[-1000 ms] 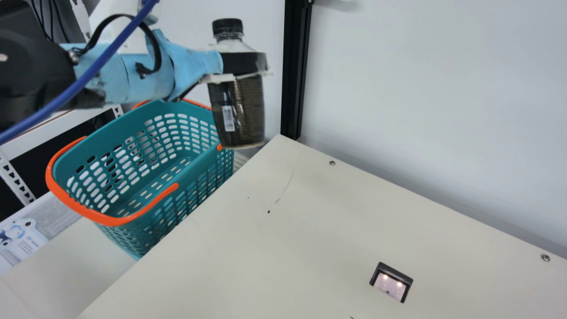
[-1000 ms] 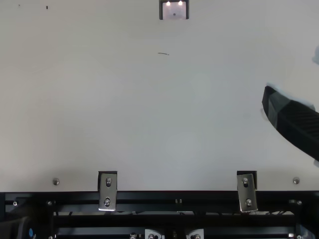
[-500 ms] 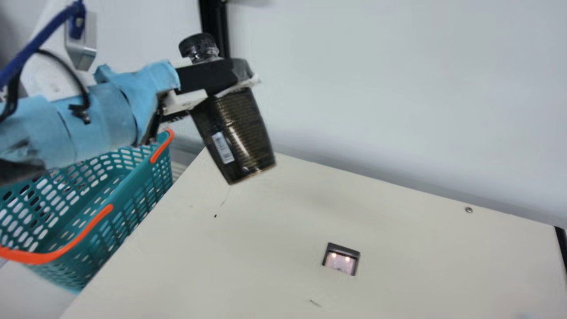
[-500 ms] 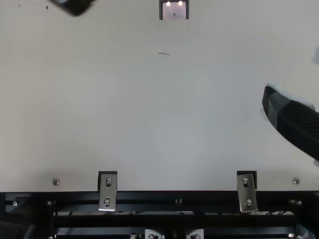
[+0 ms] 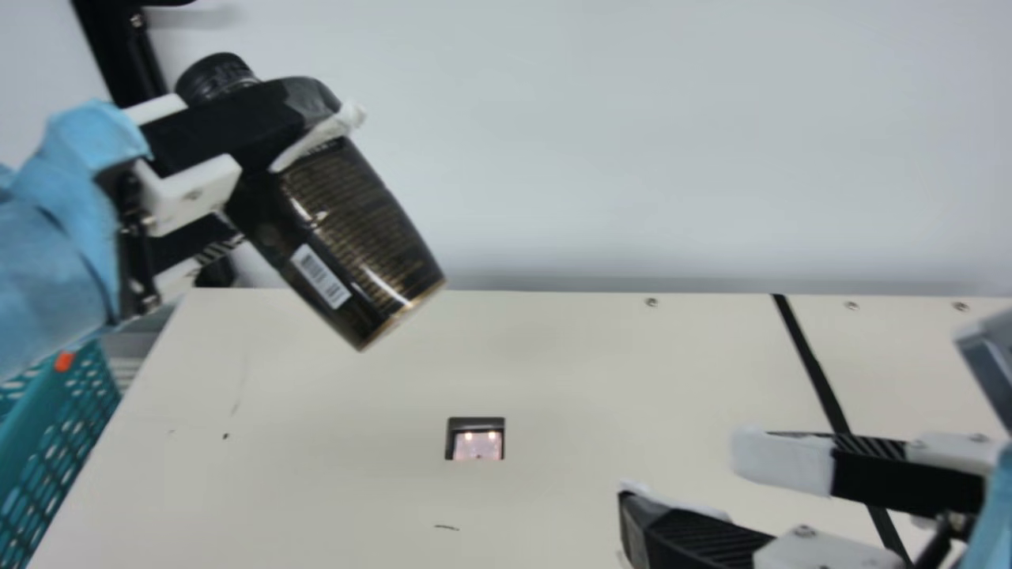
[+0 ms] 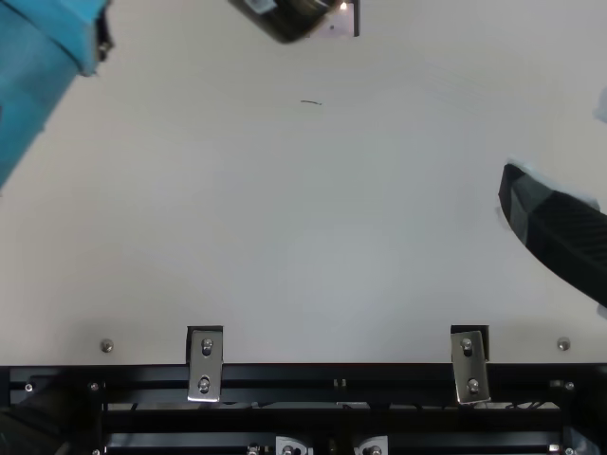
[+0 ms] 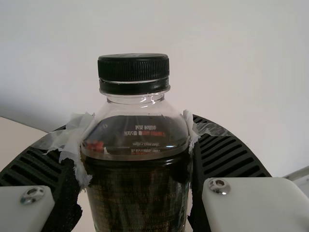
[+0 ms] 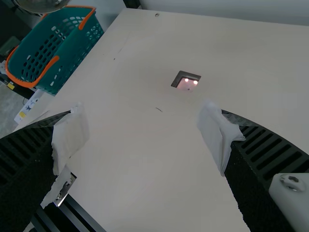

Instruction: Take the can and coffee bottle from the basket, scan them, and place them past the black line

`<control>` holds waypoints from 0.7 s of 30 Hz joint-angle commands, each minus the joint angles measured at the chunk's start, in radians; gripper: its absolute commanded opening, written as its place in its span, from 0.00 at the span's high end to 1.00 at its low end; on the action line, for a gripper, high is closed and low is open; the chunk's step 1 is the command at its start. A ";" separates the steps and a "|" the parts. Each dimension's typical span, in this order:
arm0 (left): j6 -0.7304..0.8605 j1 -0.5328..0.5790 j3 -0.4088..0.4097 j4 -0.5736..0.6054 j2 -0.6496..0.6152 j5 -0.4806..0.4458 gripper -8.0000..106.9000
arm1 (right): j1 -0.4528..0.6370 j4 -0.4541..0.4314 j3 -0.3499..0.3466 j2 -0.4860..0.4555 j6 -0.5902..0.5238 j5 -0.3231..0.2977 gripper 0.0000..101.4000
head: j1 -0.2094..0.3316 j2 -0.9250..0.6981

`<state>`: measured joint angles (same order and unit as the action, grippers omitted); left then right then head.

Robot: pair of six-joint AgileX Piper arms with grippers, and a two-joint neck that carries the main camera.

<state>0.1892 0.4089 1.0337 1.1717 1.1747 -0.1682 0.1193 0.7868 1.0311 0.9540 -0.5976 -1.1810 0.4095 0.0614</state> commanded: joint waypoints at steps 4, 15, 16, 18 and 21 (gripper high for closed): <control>0.015 0.027 0.014 0.030 0.013 0.003 0.84 | 0.000 0.000 0.000 0.000 0.000 0.000 0.00 | 0.016 0.020; 0.041 0.119 0.095 0.143 0.104 0.002 0.84 | 0.000 0.000 0.000 0.000 0.000 0.000 0.00 | 0.016 0.020; 0.044 0.127 0.097 0.158 0.108 0.000 0.84 | 0.000 0.000 0.000 0.000 0.000 0.000 0.00 | 0.016 0.020; 0.048 0.147 0.099 0.183 0.112 0.000 0.84 | 0.000 0.000 0.000 0.000 0.000 0.000 0.00 | 0.016 0.020; 0.054 0.176 0.100 0.220 0.118 0.003 0.84 | 0.000 0.000 0.000 0.000 0.000 0.000 0.00 | 0.016 0.020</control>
<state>0.2432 0.5742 1.1331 1.3746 1.2916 -0.1674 0.1193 0.7868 1.0311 0.9540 -0.5976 -1.1810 0.4095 0.0717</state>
